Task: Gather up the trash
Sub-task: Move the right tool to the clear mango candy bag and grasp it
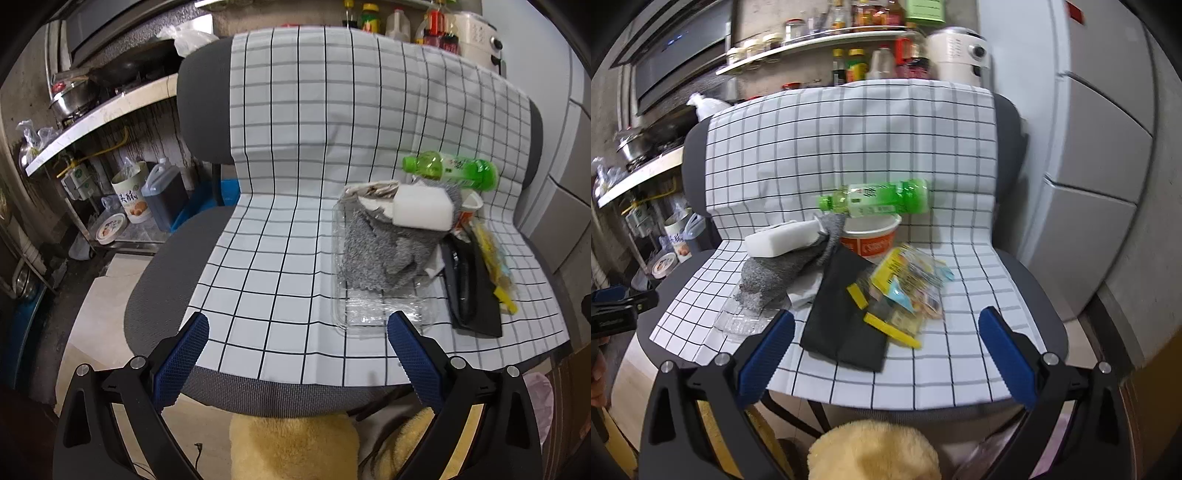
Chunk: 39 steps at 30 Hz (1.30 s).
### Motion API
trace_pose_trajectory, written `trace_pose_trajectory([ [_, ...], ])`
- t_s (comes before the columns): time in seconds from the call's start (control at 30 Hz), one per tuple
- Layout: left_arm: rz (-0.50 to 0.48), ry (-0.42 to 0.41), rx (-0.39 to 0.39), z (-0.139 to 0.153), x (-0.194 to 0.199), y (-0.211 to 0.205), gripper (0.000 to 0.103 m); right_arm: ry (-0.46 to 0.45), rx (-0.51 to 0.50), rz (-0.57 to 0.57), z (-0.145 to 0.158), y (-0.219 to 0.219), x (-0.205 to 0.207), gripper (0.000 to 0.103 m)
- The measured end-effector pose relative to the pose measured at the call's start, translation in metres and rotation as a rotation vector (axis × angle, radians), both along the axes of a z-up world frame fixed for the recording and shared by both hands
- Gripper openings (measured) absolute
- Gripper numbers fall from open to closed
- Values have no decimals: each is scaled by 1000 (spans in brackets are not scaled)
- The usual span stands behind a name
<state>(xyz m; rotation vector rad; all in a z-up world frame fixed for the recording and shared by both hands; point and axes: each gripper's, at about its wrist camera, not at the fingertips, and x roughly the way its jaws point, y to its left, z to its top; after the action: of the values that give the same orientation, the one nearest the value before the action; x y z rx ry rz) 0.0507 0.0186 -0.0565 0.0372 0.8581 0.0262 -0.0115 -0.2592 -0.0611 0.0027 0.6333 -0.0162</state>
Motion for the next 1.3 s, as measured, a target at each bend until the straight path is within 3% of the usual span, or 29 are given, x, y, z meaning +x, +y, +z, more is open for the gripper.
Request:
trace_pose_trajectory([
  [0.4, -60, 87, 62, -48, 35, -23, 96, 105, -181, 1, -73, -8, 46, 97],
  [0.57, -77, 103, 36, -59, 44, -35, 96, 128, -171, 23, -99, -24, 63, 92],
  [0.8, -103, 80, 26, -59, 52, -52, 96, 70, -79, 27, -92, -44, 70, 85],
  [0.83, -103, 73, 28, -58, 53, -53, 96, 65, -90, 26, -90, -46, 73, 79],
  [1.13, -107, 76, 40, -62, 61, -63, 96, 142, -181, 123, -110, -41, 112, 64],
  [1.3, -114, 77, 49, -64, 61, -66, 96, 154, -218, 187, -120, -33, 133, 63],
])
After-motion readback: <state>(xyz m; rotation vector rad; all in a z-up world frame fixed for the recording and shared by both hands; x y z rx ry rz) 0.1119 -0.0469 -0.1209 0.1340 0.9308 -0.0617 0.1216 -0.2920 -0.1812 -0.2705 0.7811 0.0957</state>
